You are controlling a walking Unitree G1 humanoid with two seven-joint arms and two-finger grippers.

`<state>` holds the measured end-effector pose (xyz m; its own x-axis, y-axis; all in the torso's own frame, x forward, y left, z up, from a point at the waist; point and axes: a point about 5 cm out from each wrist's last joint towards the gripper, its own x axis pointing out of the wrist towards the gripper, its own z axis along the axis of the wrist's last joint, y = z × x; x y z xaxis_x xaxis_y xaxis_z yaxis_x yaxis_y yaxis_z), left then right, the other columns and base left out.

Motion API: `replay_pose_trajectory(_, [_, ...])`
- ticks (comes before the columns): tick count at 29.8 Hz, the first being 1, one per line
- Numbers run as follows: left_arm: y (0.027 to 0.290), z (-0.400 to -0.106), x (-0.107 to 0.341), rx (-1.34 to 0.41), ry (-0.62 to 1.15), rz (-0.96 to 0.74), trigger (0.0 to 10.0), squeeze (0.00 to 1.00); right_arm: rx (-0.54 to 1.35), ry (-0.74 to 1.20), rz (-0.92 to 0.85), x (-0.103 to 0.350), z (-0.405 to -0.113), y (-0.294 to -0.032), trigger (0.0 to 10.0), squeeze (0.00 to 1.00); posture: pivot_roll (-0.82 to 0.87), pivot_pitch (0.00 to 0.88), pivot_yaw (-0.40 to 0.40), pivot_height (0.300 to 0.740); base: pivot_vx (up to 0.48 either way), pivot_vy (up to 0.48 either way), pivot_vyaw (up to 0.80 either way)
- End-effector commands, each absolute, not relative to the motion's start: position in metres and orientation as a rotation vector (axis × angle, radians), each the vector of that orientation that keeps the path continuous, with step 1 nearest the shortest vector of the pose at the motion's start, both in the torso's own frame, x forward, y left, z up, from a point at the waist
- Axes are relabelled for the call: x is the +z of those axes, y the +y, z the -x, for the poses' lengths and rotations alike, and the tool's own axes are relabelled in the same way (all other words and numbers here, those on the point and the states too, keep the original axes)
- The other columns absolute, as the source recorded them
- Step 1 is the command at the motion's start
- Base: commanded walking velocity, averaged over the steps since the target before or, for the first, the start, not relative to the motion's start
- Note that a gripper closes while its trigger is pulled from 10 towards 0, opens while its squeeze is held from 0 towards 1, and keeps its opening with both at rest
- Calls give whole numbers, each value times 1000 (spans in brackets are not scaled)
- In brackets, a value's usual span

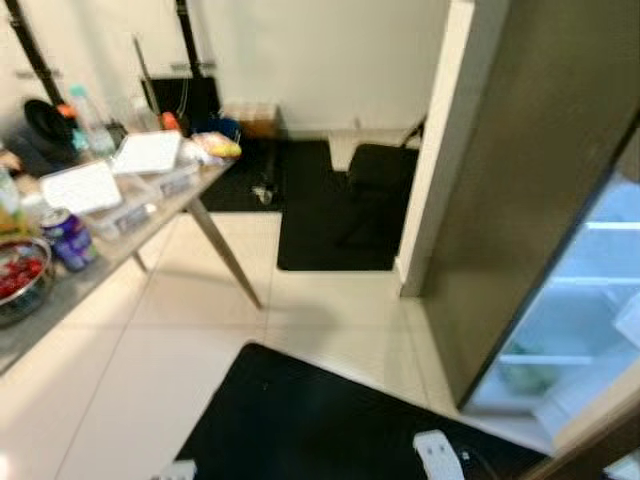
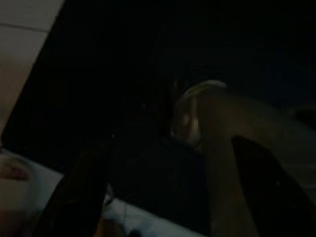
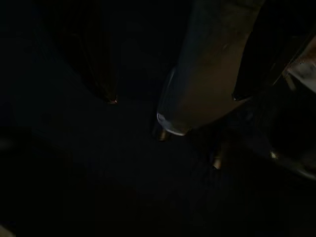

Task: Restocking fridge

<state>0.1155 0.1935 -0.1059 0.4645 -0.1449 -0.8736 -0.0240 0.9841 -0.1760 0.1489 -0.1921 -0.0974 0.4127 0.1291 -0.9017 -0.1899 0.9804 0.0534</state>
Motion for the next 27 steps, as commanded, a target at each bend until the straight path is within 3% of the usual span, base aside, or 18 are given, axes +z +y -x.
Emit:
replay_pose_trajectory(1, [191,-115,-107,-90,1100,162,10000,0,203,1127,56,-98,-149,-190,10000,0,-24,0,1,740,0,0,744])
replay_pose_trajectory(27, [189,-113,-107,-106,1106,157,10000,0,211,1130,63,-98,-147,-191,10000,0,-25,0,2,740,0,0,744])
